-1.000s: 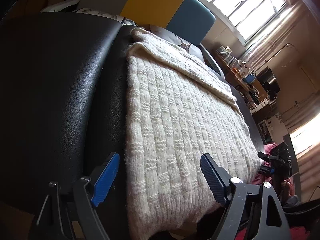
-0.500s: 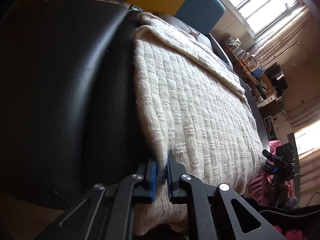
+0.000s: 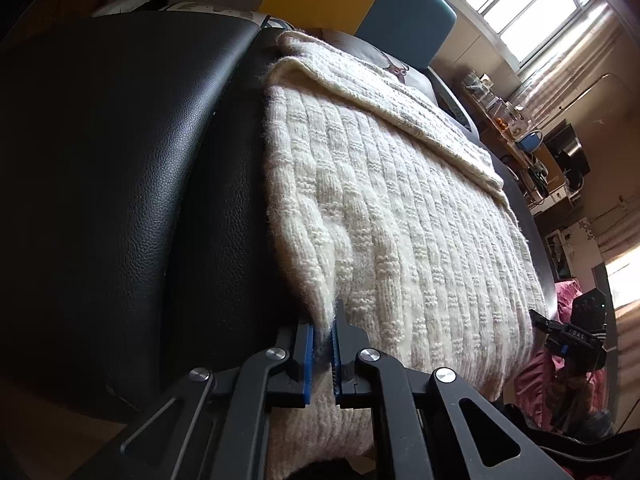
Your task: Fold clothes
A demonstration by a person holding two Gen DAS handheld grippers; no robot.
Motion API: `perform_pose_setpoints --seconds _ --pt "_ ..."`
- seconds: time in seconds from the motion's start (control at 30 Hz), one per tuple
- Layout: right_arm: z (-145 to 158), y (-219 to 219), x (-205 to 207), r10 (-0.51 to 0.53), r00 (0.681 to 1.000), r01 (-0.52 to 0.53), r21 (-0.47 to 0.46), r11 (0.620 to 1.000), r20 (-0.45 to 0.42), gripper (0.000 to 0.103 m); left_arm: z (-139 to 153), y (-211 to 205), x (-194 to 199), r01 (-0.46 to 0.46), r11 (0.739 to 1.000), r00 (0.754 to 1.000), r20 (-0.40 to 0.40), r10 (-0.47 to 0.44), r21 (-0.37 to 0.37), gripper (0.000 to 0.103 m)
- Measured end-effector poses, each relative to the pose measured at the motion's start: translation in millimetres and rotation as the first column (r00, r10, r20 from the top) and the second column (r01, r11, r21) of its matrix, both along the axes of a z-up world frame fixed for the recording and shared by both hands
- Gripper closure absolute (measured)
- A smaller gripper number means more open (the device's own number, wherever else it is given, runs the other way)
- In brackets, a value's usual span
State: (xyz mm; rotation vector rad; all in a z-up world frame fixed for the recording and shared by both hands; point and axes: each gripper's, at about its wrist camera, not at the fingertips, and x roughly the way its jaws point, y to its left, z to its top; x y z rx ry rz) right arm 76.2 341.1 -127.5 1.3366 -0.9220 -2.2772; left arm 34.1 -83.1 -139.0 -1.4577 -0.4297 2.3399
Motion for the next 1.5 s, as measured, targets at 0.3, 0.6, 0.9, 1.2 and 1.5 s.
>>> perform_pose_setpoints --seconds 0.3,0.6,0.9,1.2,1.5 --pt "10 -40 -23 0.119 0.986 -0.143 -0.239 0.960 -0.113 0.097 12 -24 0 0.044 0.954 0.999 -0.017 -0.041 0.298 0.098" --pt "35 -37 -77 0.050 0.975 -0.135 -0.402 0.905 -0.215 0.097 49 -49 -26 0.095 0.838 0.993 -0.105 -0.046 0.537 0.098" --pt "31 2 -214 -0.146 0.978 0.084 -0.365 0.927 -0.148 0.097 83 -37 -176 0.031 0.727 0.985 -0.146 0.096 0.686 0.098" --pt "-23 31 -233 -0.146 0.988 0.152 -0.253 0.955 0.042 0.100 -17 -10 -279 -0.212 0.839 0.977 0.139 0.164 0.501 0.098" --pt "-9 29 -145 -0.081 0.996 0.087 -0.304 0.949 0.031 0.075 -14 -28 -181 -0.175 0.863 0.983 0.135 0.125 0.474 0.097"
